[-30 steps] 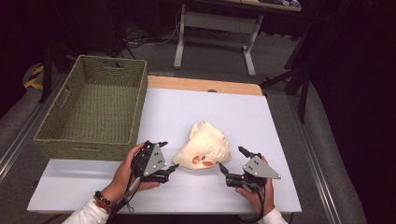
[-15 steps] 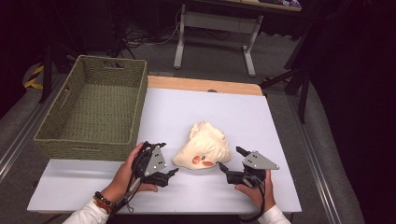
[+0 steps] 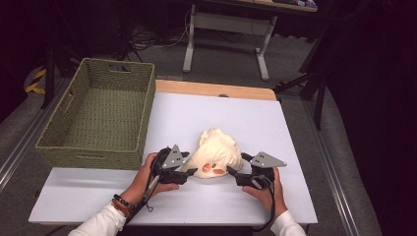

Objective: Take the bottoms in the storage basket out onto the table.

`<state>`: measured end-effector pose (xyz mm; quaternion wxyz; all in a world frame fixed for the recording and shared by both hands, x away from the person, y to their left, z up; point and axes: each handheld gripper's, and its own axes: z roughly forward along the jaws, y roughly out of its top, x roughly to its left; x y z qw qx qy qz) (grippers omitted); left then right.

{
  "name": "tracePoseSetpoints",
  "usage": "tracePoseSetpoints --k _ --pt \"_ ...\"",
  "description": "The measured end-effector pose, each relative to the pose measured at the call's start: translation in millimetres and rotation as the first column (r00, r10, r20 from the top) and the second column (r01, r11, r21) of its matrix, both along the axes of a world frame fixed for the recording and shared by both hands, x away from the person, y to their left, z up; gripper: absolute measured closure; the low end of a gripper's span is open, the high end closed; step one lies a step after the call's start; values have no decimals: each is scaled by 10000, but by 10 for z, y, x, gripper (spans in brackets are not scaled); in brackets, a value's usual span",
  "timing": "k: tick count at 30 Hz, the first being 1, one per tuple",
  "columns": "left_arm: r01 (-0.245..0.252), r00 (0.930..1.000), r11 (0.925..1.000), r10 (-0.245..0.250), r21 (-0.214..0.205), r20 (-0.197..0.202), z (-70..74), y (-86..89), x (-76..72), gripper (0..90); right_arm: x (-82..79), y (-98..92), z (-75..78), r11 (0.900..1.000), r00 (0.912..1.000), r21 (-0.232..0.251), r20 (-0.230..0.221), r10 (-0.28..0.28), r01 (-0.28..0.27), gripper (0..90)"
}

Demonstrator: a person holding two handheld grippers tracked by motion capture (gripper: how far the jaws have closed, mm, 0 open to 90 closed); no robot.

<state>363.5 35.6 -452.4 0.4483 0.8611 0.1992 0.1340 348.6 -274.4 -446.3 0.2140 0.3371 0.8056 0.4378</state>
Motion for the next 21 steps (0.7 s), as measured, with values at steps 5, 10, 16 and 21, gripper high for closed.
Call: tracePoseSetpoints --k 5,10,16,21 --pt "282 9970 9994 -295 -189 -722 -58 -9 73 483 24 16 -21 9997 9997 -198 -203 131 -135 383" --pt "431 9939 9988 -455 -251 -1009 -58 2 100 612 10 -4 -7 9997 9998 -221 -137 107 -110 624" --pt "293 9974 9996 -288 64 -658 -12 7 64 753 -19 -5 22 9990 9997 -396 133 198 -192 750" --pt "110 9997 9999 -108 101 -208 67 40 -2 780 -90 -21 104 9989 9967 -393 753 297 -268 871"
